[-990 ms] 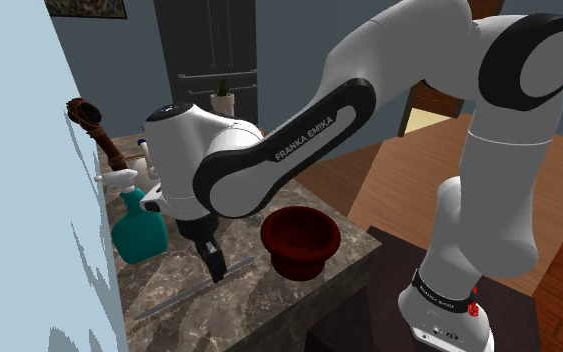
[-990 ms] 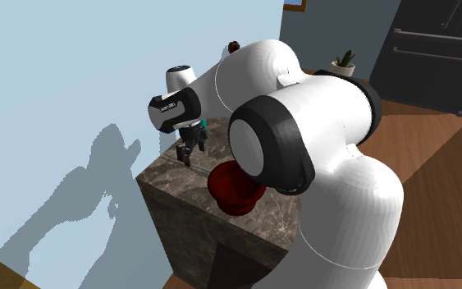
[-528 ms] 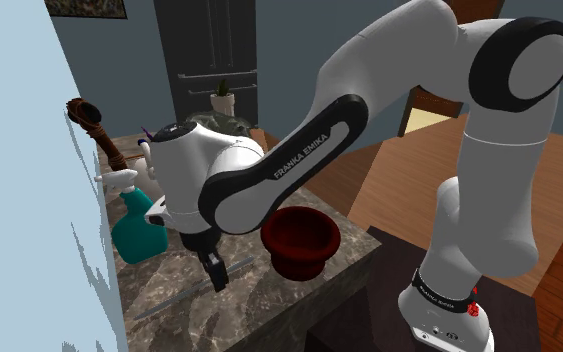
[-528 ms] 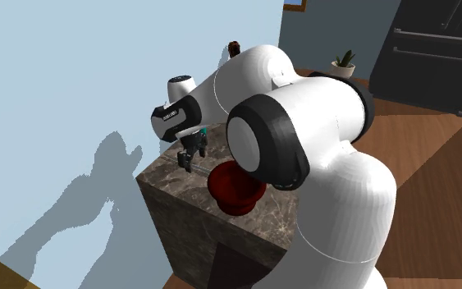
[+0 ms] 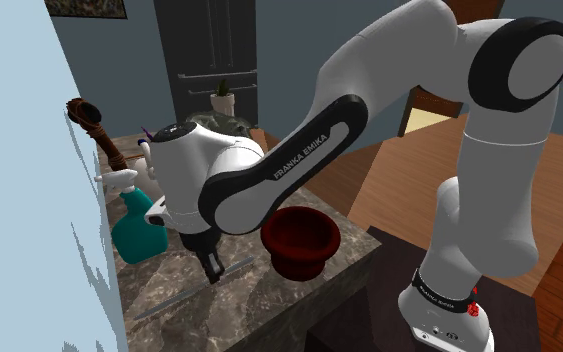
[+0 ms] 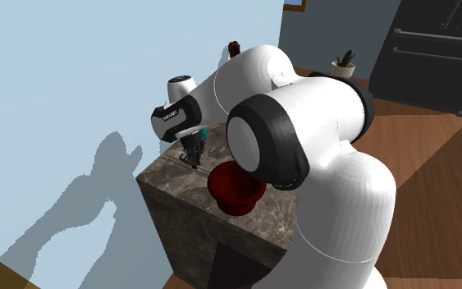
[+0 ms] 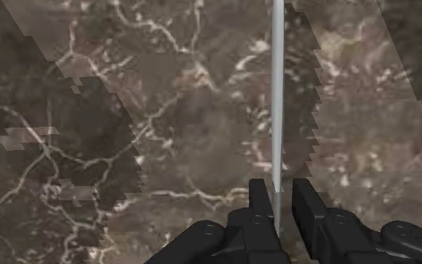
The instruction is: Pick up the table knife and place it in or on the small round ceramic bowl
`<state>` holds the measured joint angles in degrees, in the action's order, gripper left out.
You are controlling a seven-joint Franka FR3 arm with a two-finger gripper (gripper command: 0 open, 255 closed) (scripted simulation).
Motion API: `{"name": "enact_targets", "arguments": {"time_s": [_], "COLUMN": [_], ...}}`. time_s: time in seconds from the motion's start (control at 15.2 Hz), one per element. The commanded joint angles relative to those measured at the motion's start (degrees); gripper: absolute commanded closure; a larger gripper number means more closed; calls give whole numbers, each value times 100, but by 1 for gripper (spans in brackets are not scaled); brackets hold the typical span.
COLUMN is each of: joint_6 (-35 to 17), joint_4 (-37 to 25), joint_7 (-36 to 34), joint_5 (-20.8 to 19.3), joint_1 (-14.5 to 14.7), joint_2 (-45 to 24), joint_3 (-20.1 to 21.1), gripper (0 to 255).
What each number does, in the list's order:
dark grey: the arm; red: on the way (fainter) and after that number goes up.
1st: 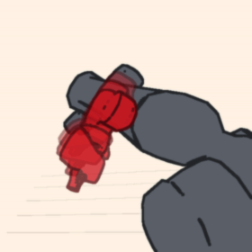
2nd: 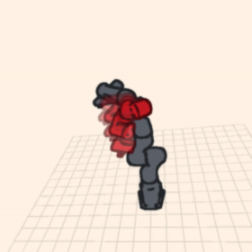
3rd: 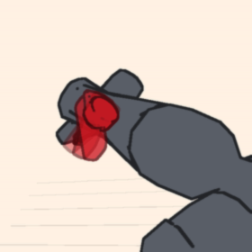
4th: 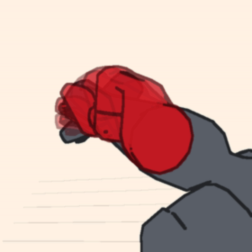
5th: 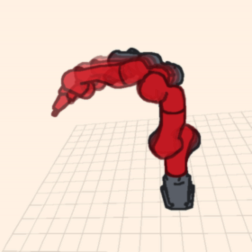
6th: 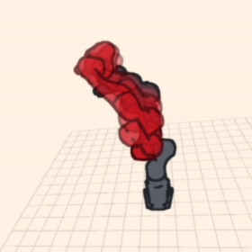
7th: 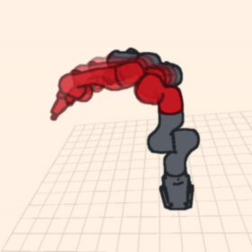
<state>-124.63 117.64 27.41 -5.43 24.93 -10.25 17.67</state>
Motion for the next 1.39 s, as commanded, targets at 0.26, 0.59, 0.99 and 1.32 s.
{"name": "enact_targets", "arguments": {"time_s": [0.26, 0.59, 0.99, 1.32], "joint_6": [0, 207, 630, 989], "joint_4": [0, -96, -323, -546], "joint_7": [0, 40, 109, 157], "joint_5": [0, 53, 145, 205], "joint_1": [0, -10, -24, -33], "joint_2": [0, 119, 328, 471], "joint_3": [0, 11, 26, 32], "gripper": [255, 255, 255, 255]}}
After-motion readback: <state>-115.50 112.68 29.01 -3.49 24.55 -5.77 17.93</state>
